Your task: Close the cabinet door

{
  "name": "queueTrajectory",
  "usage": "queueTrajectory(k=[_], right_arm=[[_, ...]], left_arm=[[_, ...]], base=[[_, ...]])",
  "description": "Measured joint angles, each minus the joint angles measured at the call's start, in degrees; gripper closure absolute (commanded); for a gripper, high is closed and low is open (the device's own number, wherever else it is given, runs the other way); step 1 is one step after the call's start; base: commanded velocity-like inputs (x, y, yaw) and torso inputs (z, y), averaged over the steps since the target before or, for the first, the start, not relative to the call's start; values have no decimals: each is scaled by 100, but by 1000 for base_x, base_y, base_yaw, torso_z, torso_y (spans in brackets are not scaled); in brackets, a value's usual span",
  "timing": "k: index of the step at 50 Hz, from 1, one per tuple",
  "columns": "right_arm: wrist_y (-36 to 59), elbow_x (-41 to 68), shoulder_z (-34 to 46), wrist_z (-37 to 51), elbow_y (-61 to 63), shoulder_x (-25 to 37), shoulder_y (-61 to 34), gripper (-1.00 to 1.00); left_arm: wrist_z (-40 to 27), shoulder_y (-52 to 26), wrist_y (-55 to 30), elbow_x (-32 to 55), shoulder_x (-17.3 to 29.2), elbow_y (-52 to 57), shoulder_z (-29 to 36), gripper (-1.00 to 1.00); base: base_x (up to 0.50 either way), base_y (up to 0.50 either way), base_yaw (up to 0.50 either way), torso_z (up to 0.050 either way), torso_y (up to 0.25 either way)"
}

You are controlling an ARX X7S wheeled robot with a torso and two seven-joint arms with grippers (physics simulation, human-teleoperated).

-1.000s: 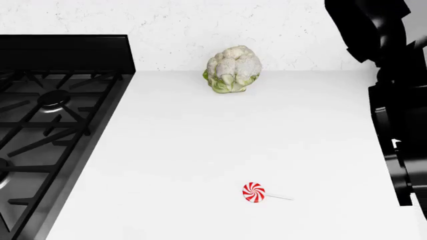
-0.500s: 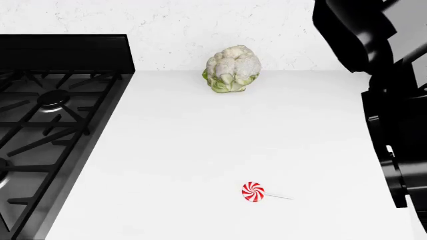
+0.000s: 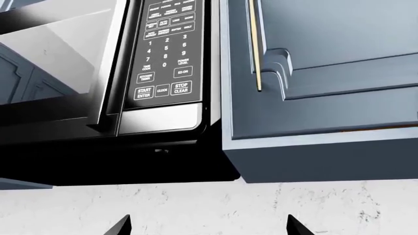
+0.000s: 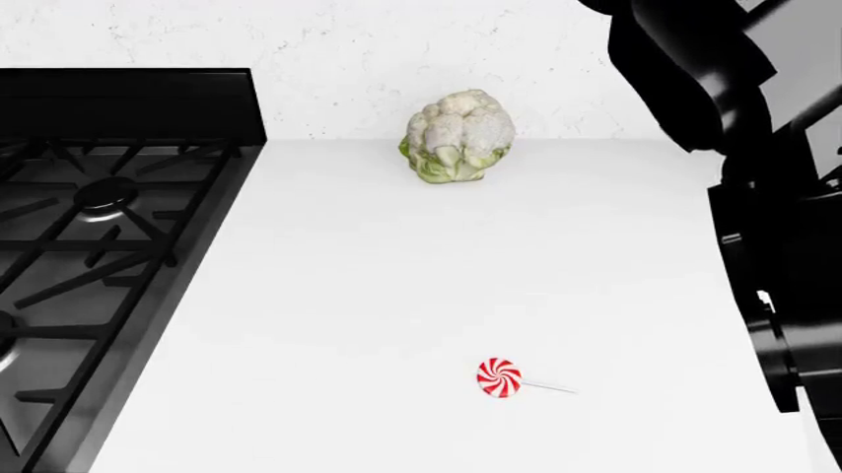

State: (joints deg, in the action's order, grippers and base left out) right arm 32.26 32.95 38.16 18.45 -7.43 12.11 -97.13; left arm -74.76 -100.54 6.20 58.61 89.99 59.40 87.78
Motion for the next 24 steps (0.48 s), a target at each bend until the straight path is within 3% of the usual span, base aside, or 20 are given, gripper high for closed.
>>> queueTrajectory(k=[24], right_arm=[[45, 95, 10, -13, 62, 35, 30, -100]], left_arm=[[5, 24, -14, 46, 0, 18, -87, -100]], base=[[0, 0, 0, 0, 0]])
